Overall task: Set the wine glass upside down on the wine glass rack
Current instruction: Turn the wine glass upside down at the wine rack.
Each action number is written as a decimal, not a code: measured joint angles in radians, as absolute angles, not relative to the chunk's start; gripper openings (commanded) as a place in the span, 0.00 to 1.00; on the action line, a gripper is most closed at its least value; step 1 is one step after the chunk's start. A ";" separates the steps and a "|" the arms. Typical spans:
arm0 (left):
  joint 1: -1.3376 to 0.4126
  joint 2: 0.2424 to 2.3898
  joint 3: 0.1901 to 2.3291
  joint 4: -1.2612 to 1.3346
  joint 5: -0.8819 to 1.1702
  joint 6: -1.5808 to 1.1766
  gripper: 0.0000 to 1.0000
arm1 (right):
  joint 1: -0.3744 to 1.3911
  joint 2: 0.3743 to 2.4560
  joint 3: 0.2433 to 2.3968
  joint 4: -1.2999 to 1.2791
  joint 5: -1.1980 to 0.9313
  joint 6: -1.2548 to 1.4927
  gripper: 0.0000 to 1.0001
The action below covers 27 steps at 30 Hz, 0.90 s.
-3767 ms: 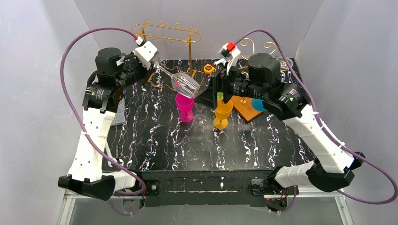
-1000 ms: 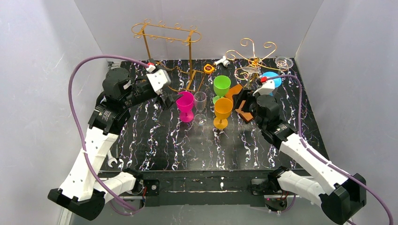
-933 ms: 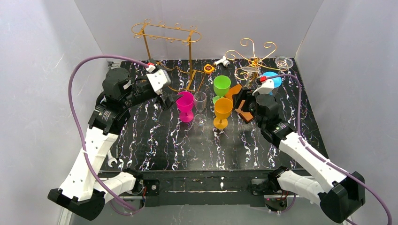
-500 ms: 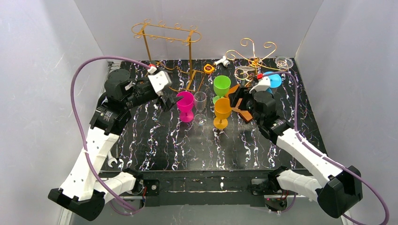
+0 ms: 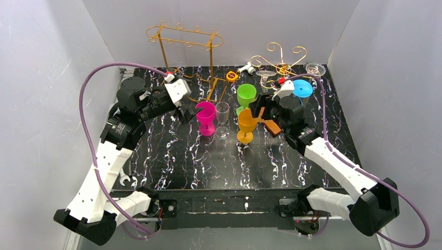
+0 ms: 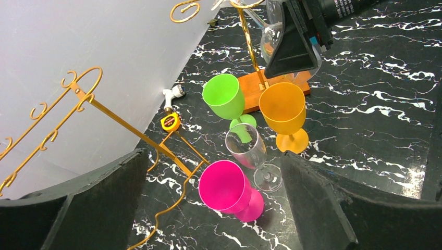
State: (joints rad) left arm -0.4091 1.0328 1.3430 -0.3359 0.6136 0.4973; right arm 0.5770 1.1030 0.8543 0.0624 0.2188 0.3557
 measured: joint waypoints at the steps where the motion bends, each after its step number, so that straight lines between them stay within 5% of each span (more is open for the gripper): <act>1: -0.410 1.033 1.343 -0.336 0.614 0.497 0.98 | 0.577 1.101 0.854 0.061 0.216 0.349 0.33; 27: -0.409 1.040 1.343 -0.314 0.613 0.468 0.98 | 0.575 0.905 0.716 0.063 0.209 0.210 0.28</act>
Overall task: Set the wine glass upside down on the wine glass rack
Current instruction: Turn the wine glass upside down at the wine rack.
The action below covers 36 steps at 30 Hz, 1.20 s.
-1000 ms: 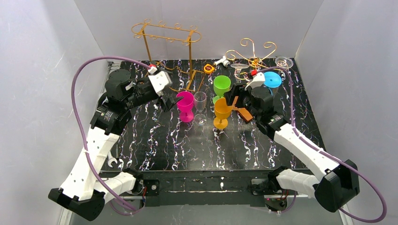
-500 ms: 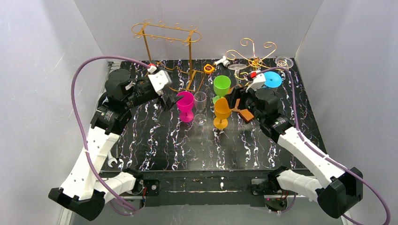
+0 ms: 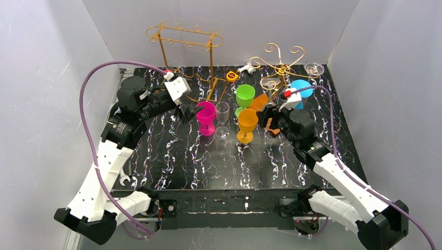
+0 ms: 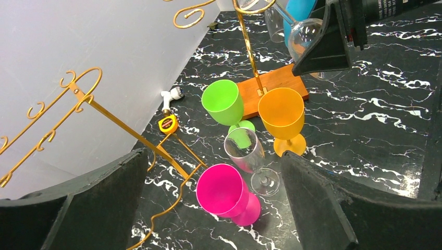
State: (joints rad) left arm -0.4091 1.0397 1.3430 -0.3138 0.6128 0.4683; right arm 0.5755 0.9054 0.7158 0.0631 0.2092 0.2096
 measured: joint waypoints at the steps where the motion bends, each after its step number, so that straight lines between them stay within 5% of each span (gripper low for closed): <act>1: -0.409 1.040 1.343 -0.313 0.613 0.464 0.98 | 0.575 0.896 0.707 0.064 0.215 0.210 0.28; 4: -0.409 1.040 1.343 -0.313 0.613 0.456 0.98 | 0.575 0.884 0.695 0.071 0.234 0.216 0.38; 5: -0.409 1.040 1.343 -0.313 0.613 0.455 0.98 | 0.576 0.882 0.693 0.074 0.239 0.220 0.47; 6: -0.409 1.040 1.343 -0.313 0.613 0.453 0.98 | 0.576 0.882 0.690 0.079 0.243 0.226 0.70; 7: -0.409 1.040 1.343 -0.313 0.613 0.451 0.98 | 0.576 0.881 0.684 0.089 0.254 0.239 0.77; 12: -0.409 1.040 1.343 -0.314 0.613 0.452 0.98 | 0.576 0.883 0.671 0.110 0.266 0.271 0.96; 27: -0.409 1.070 1.391 -0.318 0.612 0.408 0.98 | 0.576 0.842 0.807 -0.138 0.239 0.291 0.98; 36: -0.410 1.142 1.417 -0.331 0.613 0.431 0.98 | 0.576 0.819 1.205 -0.545 0.219 0.343 0.98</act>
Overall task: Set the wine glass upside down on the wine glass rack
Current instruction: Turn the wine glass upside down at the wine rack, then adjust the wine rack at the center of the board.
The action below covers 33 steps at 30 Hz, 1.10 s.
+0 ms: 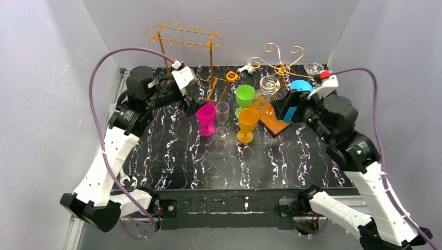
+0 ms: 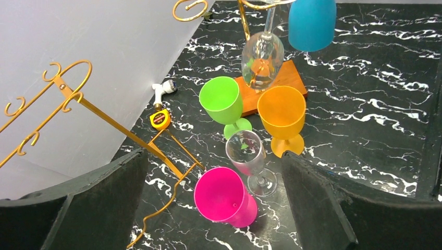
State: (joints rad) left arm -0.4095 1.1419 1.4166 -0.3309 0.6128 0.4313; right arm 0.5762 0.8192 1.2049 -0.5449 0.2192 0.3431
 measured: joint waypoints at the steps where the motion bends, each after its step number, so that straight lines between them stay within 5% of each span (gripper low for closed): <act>1: -0.410 1.158 1.425 -0.337 0.612 0.443 0.98 | 0.576 0.834 1.256 -0.565 0.223 0.356 0.98; 9: -0.415 1.250 1.454 -0.340 0.653 0.611 0.94 | 0.576 1.124 1.681 -0.660 0.275 0.396 0.95; 16: -0.462 1.371 1.522 -0.230 0.653 0.793 0.81 | 0.568 1.440 1.979 -0.732 0.400 0.384 0.72; 20: -0.494 1.450 1.554 -0.158 0.639 0.907 0.80 | 0.503 1.527 2.069 -0.762 0.389 0.390 0.60; 33: -0.566 1.751 1.804 -0.097 0.635 1.200 0.70 | 0.260 1.631 2.144 -0.822 0.270 0.415 0.54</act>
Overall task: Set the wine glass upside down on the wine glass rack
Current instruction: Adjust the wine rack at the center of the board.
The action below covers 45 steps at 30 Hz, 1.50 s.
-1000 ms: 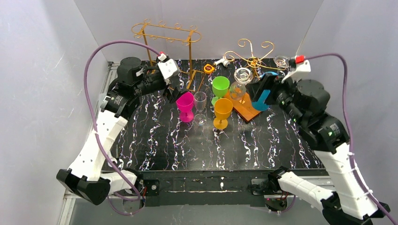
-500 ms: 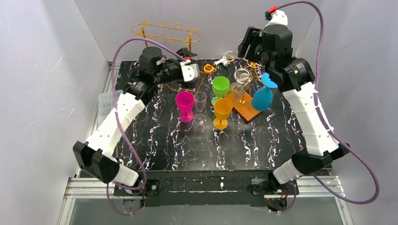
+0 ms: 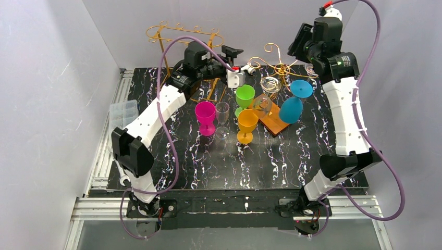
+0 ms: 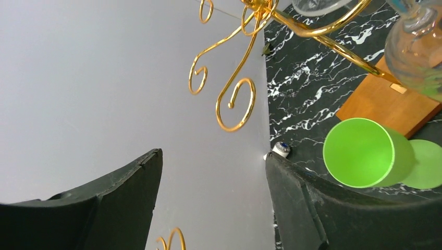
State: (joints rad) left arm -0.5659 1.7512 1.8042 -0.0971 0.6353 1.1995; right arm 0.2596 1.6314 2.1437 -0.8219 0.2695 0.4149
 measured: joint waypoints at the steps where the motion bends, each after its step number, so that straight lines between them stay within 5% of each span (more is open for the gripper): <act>1: -0.571 1.765 1.817 -0.099 0.636 1.214 0.69 | 0.242 1.631 2.143 -0.822 0.258 0.415 0.54; 11: -0.607 1.863 1.903 -0.142 0.636 1.370 0.66 | 0.186 1.631 2.083 -0.814 0.178 0.411 0.52; 18: -0.610 1.893 1.921 -0.142 0.635 1.415 0.36 | 0.170 1.633 2.045 -0.818 0.150 0.394 0.52; 39: -0.640 1.913 1.924 -0.140 0.624 1.428 0.11 | 0.150 1.700 2.010 -0.783 0.114 0.375 0.49; 45: -0.654 1.885 1.893 -0.136 0.607 1.401 0.06 | 0.150 1.712 2.008 -0.780 0.125 0.360 0.37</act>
